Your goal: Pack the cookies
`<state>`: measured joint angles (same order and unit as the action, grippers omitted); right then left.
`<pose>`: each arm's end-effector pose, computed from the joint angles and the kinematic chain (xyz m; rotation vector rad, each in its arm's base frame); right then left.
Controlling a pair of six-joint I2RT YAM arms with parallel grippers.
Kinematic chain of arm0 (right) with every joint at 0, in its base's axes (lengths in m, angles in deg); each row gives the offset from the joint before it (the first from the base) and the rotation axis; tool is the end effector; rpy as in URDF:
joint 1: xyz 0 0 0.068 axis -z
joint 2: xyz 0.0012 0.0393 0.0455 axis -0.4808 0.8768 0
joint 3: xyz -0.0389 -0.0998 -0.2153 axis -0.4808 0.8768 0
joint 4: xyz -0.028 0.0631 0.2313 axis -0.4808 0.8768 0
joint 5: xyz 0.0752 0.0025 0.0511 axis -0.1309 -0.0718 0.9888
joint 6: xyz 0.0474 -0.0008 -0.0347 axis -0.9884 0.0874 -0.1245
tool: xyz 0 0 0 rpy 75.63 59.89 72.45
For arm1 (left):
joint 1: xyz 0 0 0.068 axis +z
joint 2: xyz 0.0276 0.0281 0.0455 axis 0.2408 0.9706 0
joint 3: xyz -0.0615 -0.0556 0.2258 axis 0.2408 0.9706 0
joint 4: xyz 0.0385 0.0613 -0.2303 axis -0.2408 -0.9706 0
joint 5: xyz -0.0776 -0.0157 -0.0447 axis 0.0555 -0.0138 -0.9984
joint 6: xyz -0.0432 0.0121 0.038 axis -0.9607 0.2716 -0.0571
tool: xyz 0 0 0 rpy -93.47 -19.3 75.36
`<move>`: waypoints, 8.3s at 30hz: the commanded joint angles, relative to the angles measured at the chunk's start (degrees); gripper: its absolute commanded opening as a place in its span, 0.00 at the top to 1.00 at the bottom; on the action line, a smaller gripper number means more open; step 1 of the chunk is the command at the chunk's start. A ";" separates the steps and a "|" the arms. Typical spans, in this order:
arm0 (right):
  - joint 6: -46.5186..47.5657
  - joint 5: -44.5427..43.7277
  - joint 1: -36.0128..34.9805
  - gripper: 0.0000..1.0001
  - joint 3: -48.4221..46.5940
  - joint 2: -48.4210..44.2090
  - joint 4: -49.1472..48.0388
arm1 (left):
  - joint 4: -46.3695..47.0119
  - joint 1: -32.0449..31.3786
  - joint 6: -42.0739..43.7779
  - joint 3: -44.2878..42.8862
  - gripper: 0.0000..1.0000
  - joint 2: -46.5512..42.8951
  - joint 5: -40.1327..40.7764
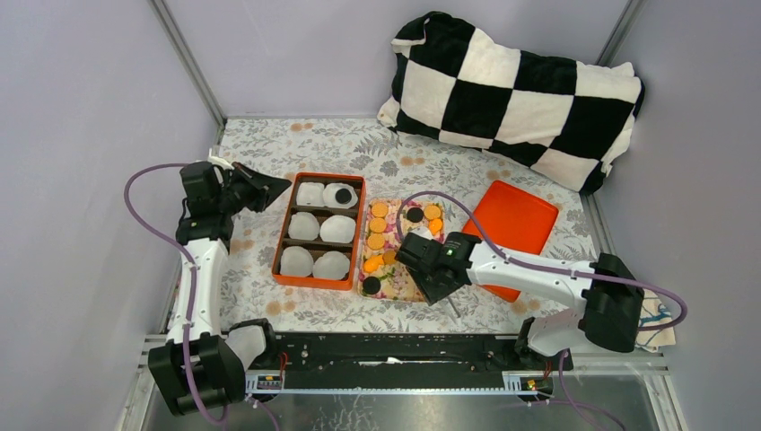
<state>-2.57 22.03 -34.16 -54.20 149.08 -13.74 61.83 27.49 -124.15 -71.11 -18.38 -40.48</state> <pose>0.1190 0.2137 0.2045 -0.8142 2.6631 0.1046 0.2320 0.0285 0.2878 -0.7472 1.9492 -1.1103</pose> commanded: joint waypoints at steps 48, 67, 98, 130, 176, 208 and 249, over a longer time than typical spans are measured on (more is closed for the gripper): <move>17.82 -7.16 1.41 1.00 -50.65 33.51 -11.84 | -5.66 3.95 4.09 -16.13 0.93 5.34 7.86; 21.60 -2.09 6.42 0.90 -67.10 52.65 -14.92 | -8.85 7.70 8.91 -15.27 0.92 3.91 7.38; 15.69 -5.15 5.54 0.53 -26.53 12.52 -24.53 | -4.77 7.75 10.34 -11.10 0.90 -0.06 4.48; 3.14 -0.53 -1.88 0.49 -0.96 1.95 -15.58 | -5.43 7.54 9.92 -5.44 0.90 -2.65 2.62; 13.08 -9.68 -1.86 1.00 -27.59 10.39 -11.54 | -4.06 7.57 8.49 -6.13 0.91 -0.62 0.15; 14.77 -6.27 -1.86 0.61 -32.25 26.27 -19.13 | -2.81 7.58 10.88 -5.59 0.86 0.20 -1.42; 2.98 -9.18 -1.88 0.51 -6.54 5.75 -11.38 | -0.71 7.55 9.26 -5.70 0.84 1.29 -3.04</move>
<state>3.40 11.98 -35.66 -62.58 156.45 -23.40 58.46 34.66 -114.38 -75.68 -17.07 -42.88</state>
